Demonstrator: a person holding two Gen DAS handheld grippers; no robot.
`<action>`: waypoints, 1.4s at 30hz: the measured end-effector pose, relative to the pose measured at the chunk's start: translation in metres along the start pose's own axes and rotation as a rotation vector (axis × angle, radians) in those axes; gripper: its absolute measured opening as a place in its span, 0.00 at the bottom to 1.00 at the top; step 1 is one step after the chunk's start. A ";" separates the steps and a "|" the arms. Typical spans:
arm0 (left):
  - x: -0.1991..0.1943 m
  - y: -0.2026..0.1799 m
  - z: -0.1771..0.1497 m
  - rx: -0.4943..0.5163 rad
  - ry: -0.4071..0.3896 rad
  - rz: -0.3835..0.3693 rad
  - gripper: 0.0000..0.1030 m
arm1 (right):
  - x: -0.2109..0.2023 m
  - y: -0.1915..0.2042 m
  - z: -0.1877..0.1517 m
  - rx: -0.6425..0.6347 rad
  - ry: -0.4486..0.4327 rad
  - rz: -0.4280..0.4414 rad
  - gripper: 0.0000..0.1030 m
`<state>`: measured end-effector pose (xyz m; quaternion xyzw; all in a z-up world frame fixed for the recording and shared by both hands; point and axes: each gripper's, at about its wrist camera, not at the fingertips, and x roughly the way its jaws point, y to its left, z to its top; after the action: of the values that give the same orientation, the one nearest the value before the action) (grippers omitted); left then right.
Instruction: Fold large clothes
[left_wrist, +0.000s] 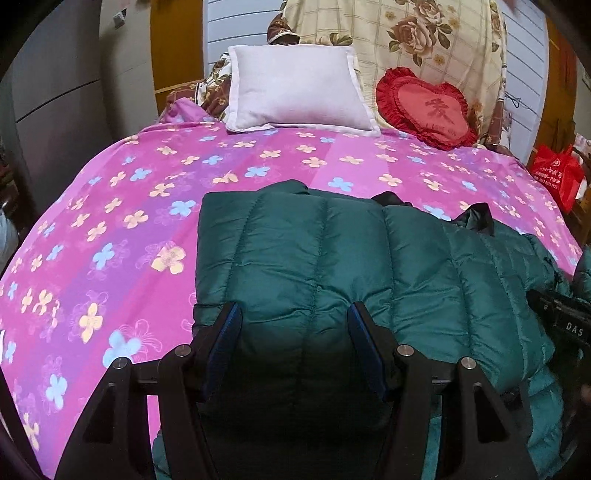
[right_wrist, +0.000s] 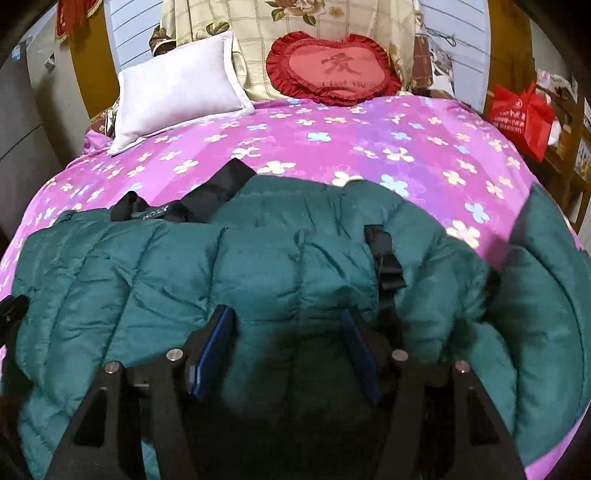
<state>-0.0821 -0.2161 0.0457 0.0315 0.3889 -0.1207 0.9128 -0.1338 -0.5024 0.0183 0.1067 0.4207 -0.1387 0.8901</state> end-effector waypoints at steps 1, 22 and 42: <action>0.000 0.000 0.000 -0.001 0.001 0.000 0.40 | 0.000 0.003 0.002 -0.010 0.005 -0.011 0.62; -0.018 0.005 -0.005 -0.029 -0.006 -0.036 0.41 | -0.055 0.020 -0.028 -0.068 0.005 0.012 0.64; -0.028 -0.006 -0.004 -0.013 -0.004 -0.025 0.41 | -0.068 0.030 -0.026 -0.032 -0.029 0.016 0.70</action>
<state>-0.1049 -0.2154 0.0637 0.0205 0.3883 -0.1295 0.9121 -0.1829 -0.4554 0.0572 0.0941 0.4090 -0.1263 0.8988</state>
